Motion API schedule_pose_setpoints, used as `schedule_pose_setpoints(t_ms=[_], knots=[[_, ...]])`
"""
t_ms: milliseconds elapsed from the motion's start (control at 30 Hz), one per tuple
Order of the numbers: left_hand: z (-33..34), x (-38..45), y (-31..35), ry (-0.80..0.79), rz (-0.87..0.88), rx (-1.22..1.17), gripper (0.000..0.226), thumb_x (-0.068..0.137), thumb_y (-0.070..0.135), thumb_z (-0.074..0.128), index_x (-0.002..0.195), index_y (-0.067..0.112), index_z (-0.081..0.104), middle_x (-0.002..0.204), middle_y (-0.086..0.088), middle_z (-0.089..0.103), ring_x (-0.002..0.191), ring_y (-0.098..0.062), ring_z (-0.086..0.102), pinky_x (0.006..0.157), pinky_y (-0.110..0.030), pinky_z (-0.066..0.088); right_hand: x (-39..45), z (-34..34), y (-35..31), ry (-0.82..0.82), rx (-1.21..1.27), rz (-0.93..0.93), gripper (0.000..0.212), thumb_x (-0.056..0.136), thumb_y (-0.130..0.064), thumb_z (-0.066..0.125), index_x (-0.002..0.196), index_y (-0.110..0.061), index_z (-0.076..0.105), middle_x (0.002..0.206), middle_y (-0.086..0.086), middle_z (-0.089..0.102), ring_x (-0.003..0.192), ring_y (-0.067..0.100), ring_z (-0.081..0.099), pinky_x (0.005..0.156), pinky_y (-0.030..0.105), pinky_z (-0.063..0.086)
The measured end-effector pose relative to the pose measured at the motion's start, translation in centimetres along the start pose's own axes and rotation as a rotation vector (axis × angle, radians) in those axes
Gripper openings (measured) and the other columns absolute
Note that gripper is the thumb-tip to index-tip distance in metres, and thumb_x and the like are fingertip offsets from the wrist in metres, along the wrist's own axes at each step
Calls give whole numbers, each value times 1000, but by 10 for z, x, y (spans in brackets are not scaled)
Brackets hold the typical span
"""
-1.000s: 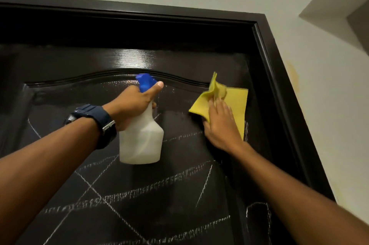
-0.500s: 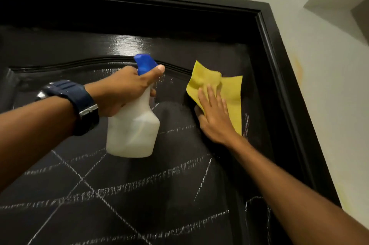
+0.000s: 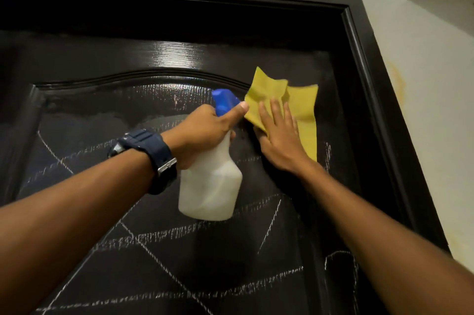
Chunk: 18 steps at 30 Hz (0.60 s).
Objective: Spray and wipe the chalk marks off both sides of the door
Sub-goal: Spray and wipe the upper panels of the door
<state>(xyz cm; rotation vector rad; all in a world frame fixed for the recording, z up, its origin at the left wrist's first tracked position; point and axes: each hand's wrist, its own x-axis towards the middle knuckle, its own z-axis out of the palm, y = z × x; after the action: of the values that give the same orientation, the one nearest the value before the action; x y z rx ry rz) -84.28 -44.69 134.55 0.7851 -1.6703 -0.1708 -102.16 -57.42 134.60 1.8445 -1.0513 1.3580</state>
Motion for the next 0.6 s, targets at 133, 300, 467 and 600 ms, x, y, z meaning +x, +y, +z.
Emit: schedule_pose_setpoints(t_ms=[133,300,467,600], knots=[[6,-8,-18,-43,-49,-54,53,90,61,62,78,10,61,70,-11,63,62,-24,58,65,-36,50,-116,23,0,-68,-68,-105,80,91,-58,26,158,-38,-13,163,-7,-30,148,24,-33,122,46,-14],[3,-11,-16,-46,-68,-50,53,92,60,60,82,8,60,75,-14,64,66,-26,61,70,-39,54,-125,13,9,-209,-131,-103,74,90,-62,13,154,-45,-20,159,-11,-39,142,22,-43,122,47,-16],[-3,-9,-4,23,-69,10,53,92,59,60,84,7,62,75,-11,65,61,-20,62,56,-28,53,-3,-5,-4,-63,-46,29,60,105,-52,25,158,-45,-3,167,-6,-19,150,34,-26,122,54,-11],[-17,-29,-19,82,-107,17,54,93,59,59,86,6,62,79,-14,68,61,-19,66,55,-29,56,-30,18,-20,-1,-166,-83,69,102,-56,28,160,-38,-4,167,1,-18,151,35,-25,122,56,-9]])
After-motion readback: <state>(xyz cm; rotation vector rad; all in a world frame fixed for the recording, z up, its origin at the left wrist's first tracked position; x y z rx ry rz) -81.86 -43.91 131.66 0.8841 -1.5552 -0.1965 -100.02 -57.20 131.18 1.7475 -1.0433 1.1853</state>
